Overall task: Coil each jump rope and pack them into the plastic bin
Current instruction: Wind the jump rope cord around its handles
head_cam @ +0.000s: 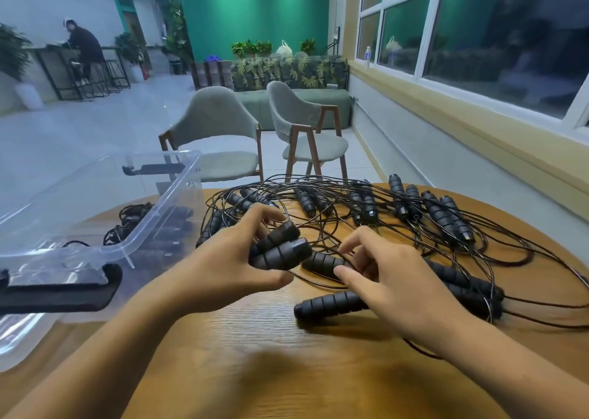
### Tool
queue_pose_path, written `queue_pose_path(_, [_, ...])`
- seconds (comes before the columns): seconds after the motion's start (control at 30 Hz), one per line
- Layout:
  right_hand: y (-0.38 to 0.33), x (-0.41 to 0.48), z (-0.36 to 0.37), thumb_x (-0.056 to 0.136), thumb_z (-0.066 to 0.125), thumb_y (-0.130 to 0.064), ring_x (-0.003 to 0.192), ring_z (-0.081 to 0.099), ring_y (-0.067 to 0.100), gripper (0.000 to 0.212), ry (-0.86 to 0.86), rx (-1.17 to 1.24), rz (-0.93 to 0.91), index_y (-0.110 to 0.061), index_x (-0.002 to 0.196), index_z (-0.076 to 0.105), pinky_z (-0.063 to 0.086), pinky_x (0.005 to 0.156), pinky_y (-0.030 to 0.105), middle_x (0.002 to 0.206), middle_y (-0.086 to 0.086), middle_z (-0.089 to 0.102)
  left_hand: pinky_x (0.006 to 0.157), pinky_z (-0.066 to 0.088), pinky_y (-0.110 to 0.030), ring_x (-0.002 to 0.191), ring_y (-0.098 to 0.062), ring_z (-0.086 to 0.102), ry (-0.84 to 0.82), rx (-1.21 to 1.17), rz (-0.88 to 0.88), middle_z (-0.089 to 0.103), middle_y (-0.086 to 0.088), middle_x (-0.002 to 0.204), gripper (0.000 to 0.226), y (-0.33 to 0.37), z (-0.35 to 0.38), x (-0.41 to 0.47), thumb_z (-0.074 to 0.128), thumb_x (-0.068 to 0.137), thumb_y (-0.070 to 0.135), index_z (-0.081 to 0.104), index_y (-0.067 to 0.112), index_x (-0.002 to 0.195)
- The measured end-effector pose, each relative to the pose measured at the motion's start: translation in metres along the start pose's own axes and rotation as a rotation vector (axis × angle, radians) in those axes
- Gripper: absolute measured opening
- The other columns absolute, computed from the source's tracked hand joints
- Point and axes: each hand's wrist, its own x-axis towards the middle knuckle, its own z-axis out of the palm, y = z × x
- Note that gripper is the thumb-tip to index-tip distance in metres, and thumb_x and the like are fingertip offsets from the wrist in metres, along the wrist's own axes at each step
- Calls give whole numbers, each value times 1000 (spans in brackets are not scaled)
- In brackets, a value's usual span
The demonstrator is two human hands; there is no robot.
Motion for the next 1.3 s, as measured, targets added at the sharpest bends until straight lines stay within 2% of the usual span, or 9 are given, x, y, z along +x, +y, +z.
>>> queue_pose_path(0.13, [0, 0, -4, 103, 68, -36, 82, 64, 11, 15, 68, 5, -16, -39, 115, 61, 55, 70, 38, 79, -6, 66, 86, 63, -35, 102, -14, 71, -73, -99, -61, 60, 10, 123, 68, 11, -4, -2, 80, 86, 46, 36, 58, 136])
queue_pose_path(0.27, [3, 6, -23, 102, 66, -41, 71, 65, 17, 5, 58, -7, 25, -39, 106, 64, 57, 68, 47, 74, 1, 69, 73, 62, -28, 93, -17, 74, -138, -276, -106, 63, 3, 123, 66, 24, -15, -4, 79, 85, 39, 41, 55, 136])
queue_pose_path(0.47, [9, 7, -69, 100, 64, -50, 52, 52, 9, 13, -108, -119, 208, -39, 96, 69, 40, 56, 32, 65, -2, 67, 72, 58, -32, 86, -27, 71, -117, -593, -220, 65, -17, 117, 55, 25, -32, -4, 80, 81, 36, 58, 45, 131])
queue_pose_path(0.63, [14, -4, -80, 91, 72, -58, 63, 67, 6, 21, -146, -56, 282, -44, 106, 67, 52, 60, 26, 76, -8, 72, 82, 58, -39, 95, -33, 69, -75, -713, -308, 66, -17, 118, 54, 22, -24, -1, 81, 72, 50, 67, 33, 121])
queue_pose_path(0.77, [12, -12, -70, 79, 81, -64, 100, 59, -7, 62, 157, -96, 132, -47, 133, 54, 50, 80, 20, 108, -21, 62, 78, 59, -37, 95, -32, 70, 3, -789, -369, 67, -20, 121, 53, 31, -6, 6, 79, 79, 46, 65, 23, 125])
queue_pose_path(0.87, [-9, -20, -51, 96, 81, -34, 102, 60, 5, 37, 444, -146, -206, -22, 127, 65, 49, 89, 20, 109, -11, 61, 83, 61, -42, 93, -31, 68, 19, -804, -370, 67, -17, 121, 51, 37, 7, 10, 77, 78, 46, 64, 28, 124])
queue_pose_path(0.93, [-21, -26, -31, 101, 74, -25, 95, 61, 5, 26, 348, -144, -373, -18, 125, 68, 53, 85, 25, 103, -12, 62, 84, 61, -43, 91, -30, 68, 5, -805, -352, 67, -17, 119, 49, 40, 13, 11, 78, 76, 45, 65, 33, 121])
queue_pose_path(1.1, [-26, -31, 7, 104, 58, -43, 88, 63, 7, 49, -50, -171, -259, -42, 151, 44, 58, 75, 35, 102, -18, 64, 79, 59, -40, 89, -29, 71, -47, -714, -315, 68, -18, 118, 50, 45, 24, 8, 77, 78, 47, 61, 43, 126])
queue_pose_path(1.3, [-31, -34, 21, 108, 44, -53, 92, 63, 14, 25, -162, -256, -258, -39, 128, 50, 57, 74, 44, 109, -14, 65, 71, 53, -29, 81, -18, 70, 4, -624, -275, 72, -10, 99, 64, 48, 28, 9, 79, 74, 54, 53, 50, 132])
